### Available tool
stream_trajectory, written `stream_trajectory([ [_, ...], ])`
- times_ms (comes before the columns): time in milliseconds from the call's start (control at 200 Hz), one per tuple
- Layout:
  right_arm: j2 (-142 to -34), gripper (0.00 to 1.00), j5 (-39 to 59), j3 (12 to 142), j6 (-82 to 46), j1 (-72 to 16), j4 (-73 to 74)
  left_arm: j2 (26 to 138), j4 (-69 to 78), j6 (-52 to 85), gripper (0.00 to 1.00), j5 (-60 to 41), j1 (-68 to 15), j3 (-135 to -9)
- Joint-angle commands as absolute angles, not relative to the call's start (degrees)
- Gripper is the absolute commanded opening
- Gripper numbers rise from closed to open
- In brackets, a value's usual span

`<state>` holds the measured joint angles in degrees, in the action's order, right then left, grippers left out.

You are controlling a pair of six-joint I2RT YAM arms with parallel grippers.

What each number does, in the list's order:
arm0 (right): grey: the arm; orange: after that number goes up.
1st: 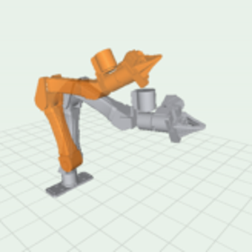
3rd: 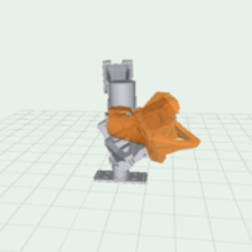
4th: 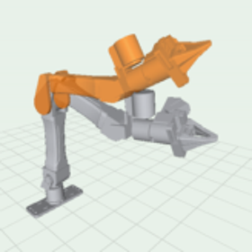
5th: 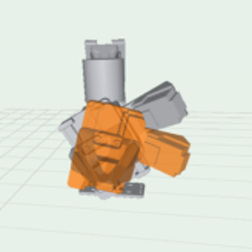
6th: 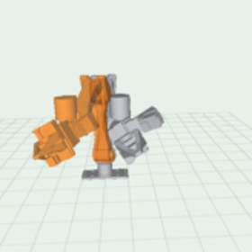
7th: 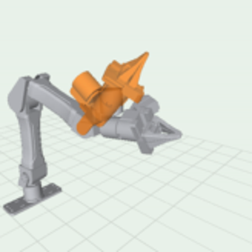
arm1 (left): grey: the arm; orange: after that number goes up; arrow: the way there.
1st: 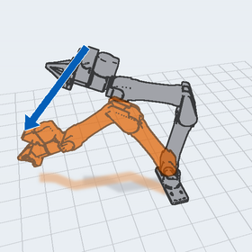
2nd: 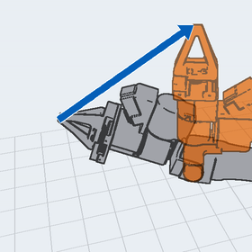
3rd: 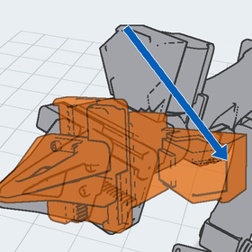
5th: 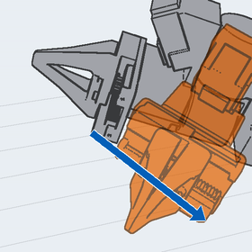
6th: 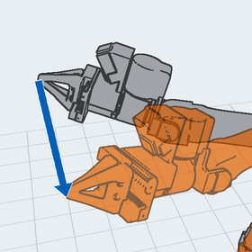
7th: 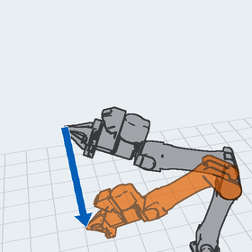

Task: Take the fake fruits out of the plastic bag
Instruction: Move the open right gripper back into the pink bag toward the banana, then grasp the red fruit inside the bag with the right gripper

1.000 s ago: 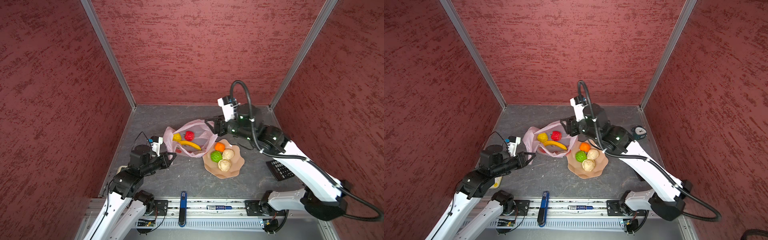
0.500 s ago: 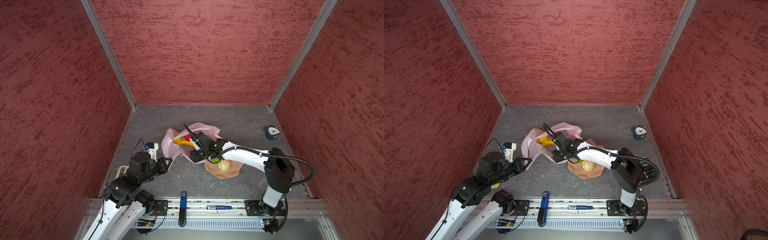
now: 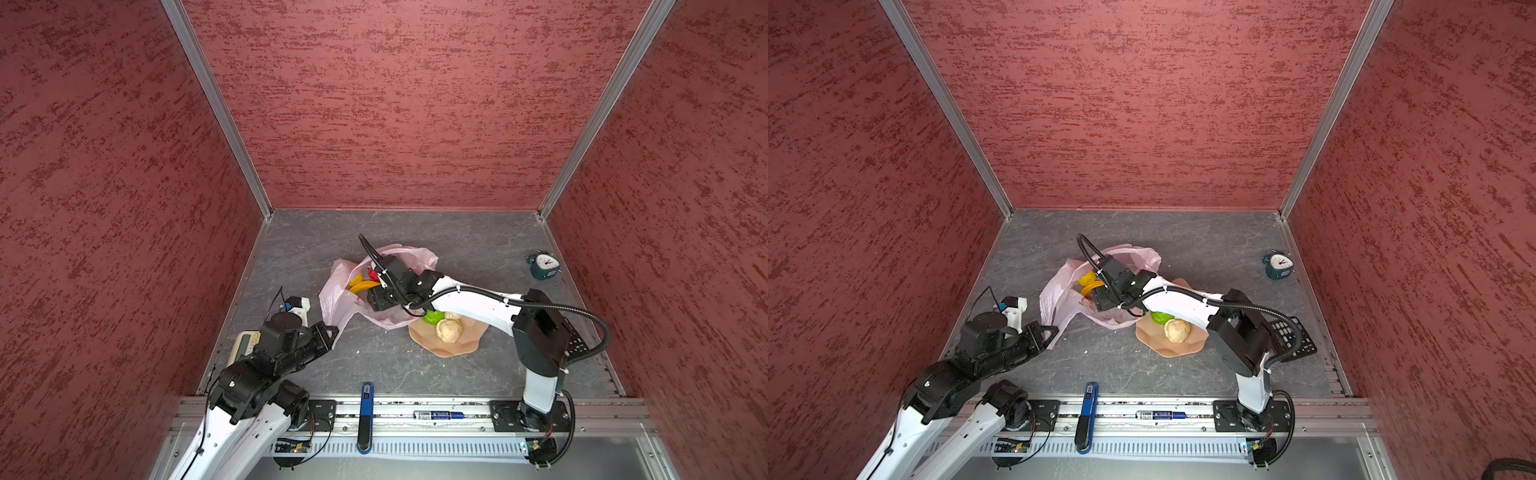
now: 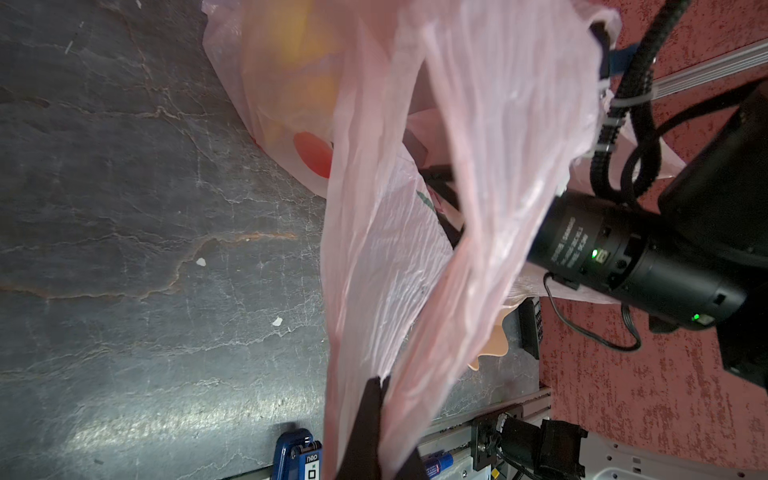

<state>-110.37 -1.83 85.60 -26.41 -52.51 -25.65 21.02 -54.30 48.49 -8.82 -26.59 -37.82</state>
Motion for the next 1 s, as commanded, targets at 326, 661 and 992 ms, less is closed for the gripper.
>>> stream_trajectory([
  [326, -127.41, 0.87, -15.65, 104.31, -33.63, -50.55, -24.86, 16.18, -57.05, 49.53, 0.0, -9.59, -27.07, -37.18],
  [661, -134.96, 0.89, -16.98, 111.03, -37.86, -48.46, -21.41, 15.51, -54.74, 47.91, 0.01, -11.5, -27.01, -36.57],
  [992, -142.84, 0.89, -11.31, 118.25, -35.3, -46.8, -15.8, 14.69, -53.39, 47.47, 0.01, -13.8, -27.03, -35.43],
])
